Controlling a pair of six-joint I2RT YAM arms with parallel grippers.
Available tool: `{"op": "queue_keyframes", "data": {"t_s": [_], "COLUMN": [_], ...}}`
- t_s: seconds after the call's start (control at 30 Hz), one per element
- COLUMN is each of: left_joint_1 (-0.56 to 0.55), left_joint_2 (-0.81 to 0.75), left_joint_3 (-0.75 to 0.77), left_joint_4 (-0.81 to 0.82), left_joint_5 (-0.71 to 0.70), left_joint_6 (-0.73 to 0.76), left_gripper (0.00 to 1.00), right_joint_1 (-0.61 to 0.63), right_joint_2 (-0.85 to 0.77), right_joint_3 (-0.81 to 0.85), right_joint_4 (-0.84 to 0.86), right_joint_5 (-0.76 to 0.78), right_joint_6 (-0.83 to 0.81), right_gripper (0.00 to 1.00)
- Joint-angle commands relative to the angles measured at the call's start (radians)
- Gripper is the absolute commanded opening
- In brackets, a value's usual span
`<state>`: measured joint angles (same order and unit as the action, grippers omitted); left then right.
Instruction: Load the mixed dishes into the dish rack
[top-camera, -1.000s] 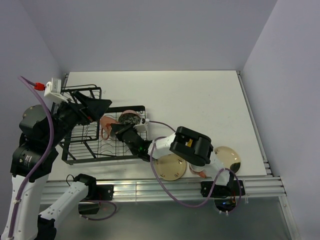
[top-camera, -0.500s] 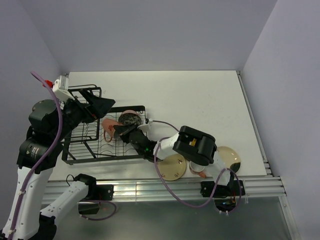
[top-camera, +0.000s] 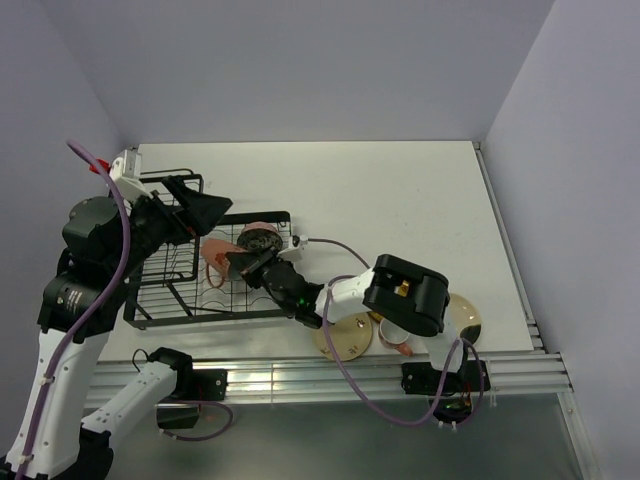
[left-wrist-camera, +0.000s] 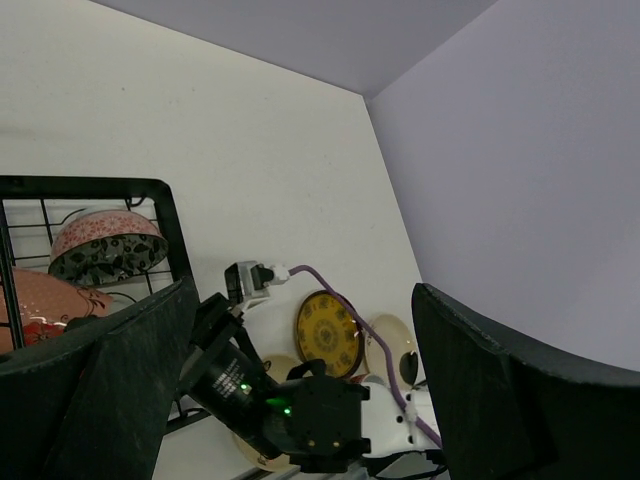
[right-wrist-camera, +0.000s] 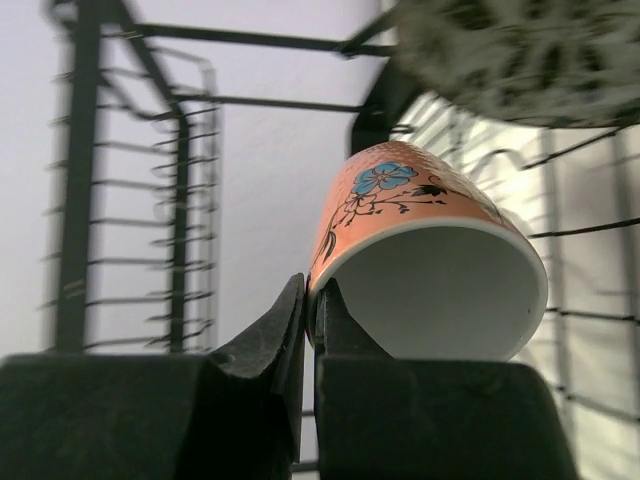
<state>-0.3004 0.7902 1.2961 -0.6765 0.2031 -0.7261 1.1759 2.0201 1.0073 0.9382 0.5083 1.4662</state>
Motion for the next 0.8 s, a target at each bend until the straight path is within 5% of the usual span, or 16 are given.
{"op": "queue_keyframes", "data": {"t_s": [0.0, 0.4, 0.77], "left_joint_1": [0.003, 0.003, 0.003], "left_joint_2": [0.007, 0.024, 0.044], "left_joint_3": [0.023, 0.042, -0.024], "left_joint_4": [0.028, -0.003, 0.009], "left_joint_5": [-0.018, 0.027, 0.246], "left_joint_6": [0.028, 0.086, 0.217], "left_gripper": [0.95, 0.95, 0.96], "right_joint_1": [0.011, 0.027, -0.033], "right_joint_2": [-0.124, -0.332, -0.885], "right_joint_3": [-0.004, -0.154, -0.443], "right_joint_4": [0.148, 0.125, -0.131], "right_joint_5": [0.018, 0.022, -0.12], "right_joint_6": [-0.035, -0.156, -0.316], "right_gripper": [0.0, 0.0, 0.0]}}
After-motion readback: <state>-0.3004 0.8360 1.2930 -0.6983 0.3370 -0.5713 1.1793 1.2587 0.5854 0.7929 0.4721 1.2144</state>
